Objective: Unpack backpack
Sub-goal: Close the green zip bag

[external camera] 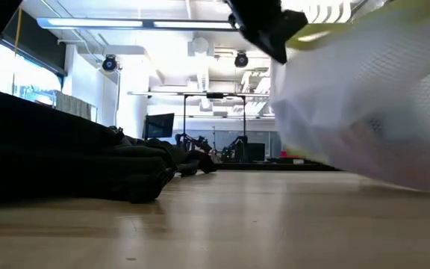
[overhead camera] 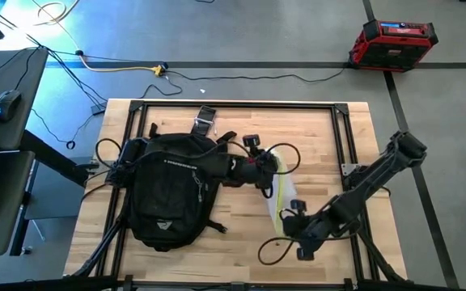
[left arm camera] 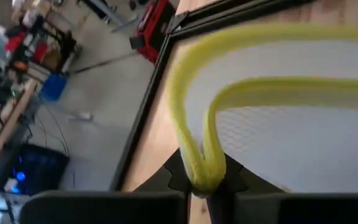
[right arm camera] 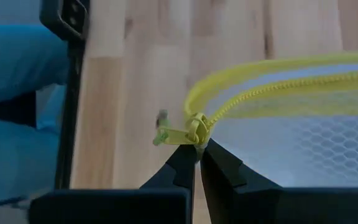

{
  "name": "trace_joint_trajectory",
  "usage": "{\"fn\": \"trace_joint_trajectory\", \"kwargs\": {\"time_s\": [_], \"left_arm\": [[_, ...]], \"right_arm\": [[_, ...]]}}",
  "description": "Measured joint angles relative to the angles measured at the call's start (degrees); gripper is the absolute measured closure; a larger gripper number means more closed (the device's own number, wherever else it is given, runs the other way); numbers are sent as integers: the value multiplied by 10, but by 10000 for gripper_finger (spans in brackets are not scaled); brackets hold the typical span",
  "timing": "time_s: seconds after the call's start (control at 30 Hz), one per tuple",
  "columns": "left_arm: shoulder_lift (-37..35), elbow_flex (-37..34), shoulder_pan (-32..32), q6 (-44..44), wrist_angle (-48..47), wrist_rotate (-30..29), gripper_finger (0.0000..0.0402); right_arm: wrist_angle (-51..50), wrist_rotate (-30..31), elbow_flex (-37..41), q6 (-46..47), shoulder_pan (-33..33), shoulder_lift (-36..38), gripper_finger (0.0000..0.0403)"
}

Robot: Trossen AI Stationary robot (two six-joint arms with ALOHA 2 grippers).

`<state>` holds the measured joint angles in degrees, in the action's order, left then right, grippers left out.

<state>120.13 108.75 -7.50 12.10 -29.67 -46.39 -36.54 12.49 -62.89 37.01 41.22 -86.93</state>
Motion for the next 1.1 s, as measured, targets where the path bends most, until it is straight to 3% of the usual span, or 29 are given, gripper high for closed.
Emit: {"fn": "trace_joint_trajectory", "kwargs": {"time_s": [0.17, 0.4, 0.53, 0.67, 0.83, 1.0, 1.1], "left_arm": [[-21, 31, 12, -6, -38, 20, 343], [-37, 61, 31, -173, -262, 143, 288], [-52, 69, 18, -266, -374, 161, 273], [-67, 69, -25, -353, -426, 184, 271], [-66, 66, -122, -448, -410, 254, 271], [-50, -1, -232, -517, -248, 275, 271], [-38, -62, -266, -601, -194, 273, 271]], "right_arm": [[57, 5, 0, -35, -27, -9, 403], [79, -9, 0, -66, -84, -6, 403], [72, -39, 0, -75, -115, -6, 403], [75, -56, 0, -92, -135, -6, 403], [75, -72, 0, -110, -141, -5, 403], [54, -101, 0, -166, -142, -5, 403], [42, -104, 0, -183, -142, -5, 401]]}}
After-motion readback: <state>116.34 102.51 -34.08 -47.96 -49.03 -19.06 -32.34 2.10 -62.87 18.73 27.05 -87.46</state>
